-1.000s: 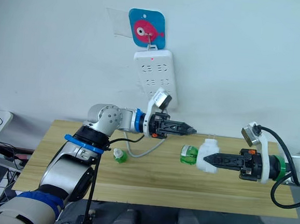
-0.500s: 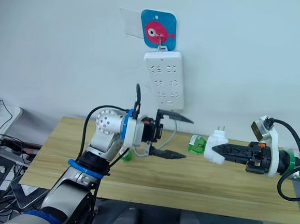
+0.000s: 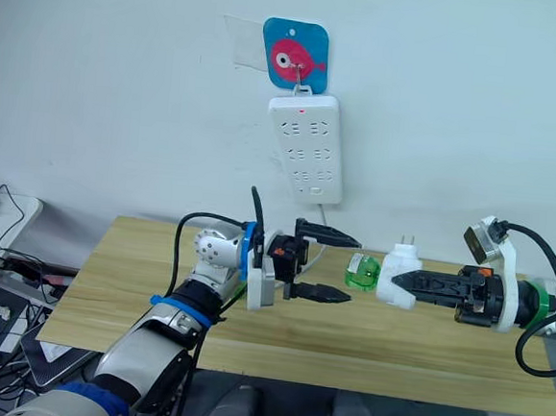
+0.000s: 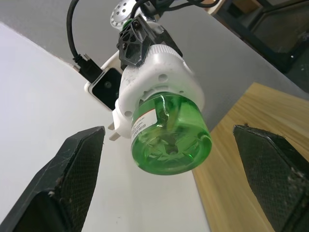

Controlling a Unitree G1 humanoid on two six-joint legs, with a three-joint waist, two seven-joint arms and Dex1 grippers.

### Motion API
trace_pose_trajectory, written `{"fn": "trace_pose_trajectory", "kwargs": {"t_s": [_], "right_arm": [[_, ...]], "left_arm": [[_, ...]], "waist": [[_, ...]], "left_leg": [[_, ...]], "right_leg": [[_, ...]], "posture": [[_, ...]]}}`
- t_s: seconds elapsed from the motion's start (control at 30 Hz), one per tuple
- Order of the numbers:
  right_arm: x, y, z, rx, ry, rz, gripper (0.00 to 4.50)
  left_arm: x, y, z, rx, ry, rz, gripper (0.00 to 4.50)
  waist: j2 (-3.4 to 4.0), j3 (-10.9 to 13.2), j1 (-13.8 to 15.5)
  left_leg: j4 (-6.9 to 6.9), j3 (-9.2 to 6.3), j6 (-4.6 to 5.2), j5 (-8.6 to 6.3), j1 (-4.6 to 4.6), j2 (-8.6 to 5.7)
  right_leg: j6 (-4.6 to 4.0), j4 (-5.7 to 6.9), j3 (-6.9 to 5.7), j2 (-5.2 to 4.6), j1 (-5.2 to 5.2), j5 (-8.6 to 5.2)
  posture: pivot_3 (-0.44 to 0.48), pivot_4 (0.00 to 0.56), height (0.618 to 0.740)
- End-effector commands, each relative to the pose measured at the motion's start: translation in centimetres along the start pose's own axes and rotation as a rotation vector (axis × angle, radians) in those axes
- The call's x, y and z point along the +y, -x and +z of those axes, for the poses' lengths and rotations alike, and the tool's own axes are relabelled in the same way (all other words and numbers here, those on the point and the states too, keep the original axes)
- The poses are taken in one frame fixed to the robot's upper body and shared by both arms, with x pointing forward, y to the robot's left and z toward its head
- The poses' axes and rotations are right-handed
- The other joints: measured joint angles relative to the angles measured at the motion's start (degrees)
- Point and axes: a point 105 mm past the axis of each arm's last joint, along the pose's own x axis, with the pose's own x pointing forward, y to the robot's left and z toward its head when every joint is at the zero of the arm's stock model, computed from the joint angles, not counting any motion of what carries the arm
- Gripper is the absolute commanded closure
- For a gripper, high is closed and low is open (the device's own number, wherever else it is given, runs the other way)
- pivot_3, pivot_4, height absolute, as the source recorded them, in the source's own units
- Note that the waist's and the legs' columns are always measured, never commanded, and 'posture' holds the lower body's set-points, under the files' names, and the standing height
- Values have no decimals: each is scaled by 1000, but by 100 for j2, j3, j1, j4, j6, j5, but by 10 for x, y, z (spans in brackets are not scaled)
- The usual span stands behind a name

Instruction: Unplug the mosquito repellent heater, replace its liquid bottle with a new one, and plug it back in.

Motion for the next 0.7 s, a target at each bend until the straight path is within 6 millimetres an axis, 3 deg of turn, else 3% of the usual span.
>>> {"fn": "trace_pose_trajectory", "kwargs": {"t_s": [0.03, 0.17, 0.23, 0.4, 0.57, 0.63, 0.7], "right_arm": [[13, -1, 2, -2, 40, 56, 1484], [15, -4, 1, 7, 50, 67, 1484], [17, -5, 0, 11, 57, 78, 1484], [20, -8, 0, 21, 68, 94, 1484], [20, -8, 0, 20, 69, 91, 1484], [19, -6, -1, 23, 64, 79, 1484], [18, -5, -3, 36, 59, 60, 1484]], "left_arm": [[9, -8, 5, -32, -71, 12, 39], [9, -9, 4, -29, -70, 12, 218], [8, -10, 4, -30, -71, 6, 630], [7, -13, 4, -39, -73, 0, 2160], [10, -15, 3, -44, -3, 11, 2223], [7, -14, -2, -50, 258, -1, 2223], [8, -11, -8, -53, 731, -8, 2223]], "waist": [[0, 0, 3], [0, 0, 0], [0, 0, -3], [0, 0, -4], [0, 0, -6], [0, 0, -9], [1, 0, -53]], "left_leg": [[0, 0, 0, 0, 0, 0], [0, 0, 0, 0, -1, -1], [0, -1, 0, 0, 0, 0], [0, -1, 0, 0, 0, 0], [0, -2, 0, 0, 0, 0], [0, -2, 0, 0, -1, 0], [0, -3, 0, 0, -1, 1]], "right_leg": [[0, 0, 0, 0, 0, 0], [0, -1, 0, 0, 0, 0], [0, 0, -1, 0, 0, 0], [0, 0, -1, 0, 0, 0], [0, 0, -1, 0, 0, 0], [0, 0, -1, 0, 0, 0], [0, 1, -2, 0, 0, 0]], "posture": [[-45, 163, 740], [-46, 164, 740], [-46, 164, 740], [-51, 167, 740], [-52, 169, 740], [-48, 171, 740], [-47, 172, 740]]}}
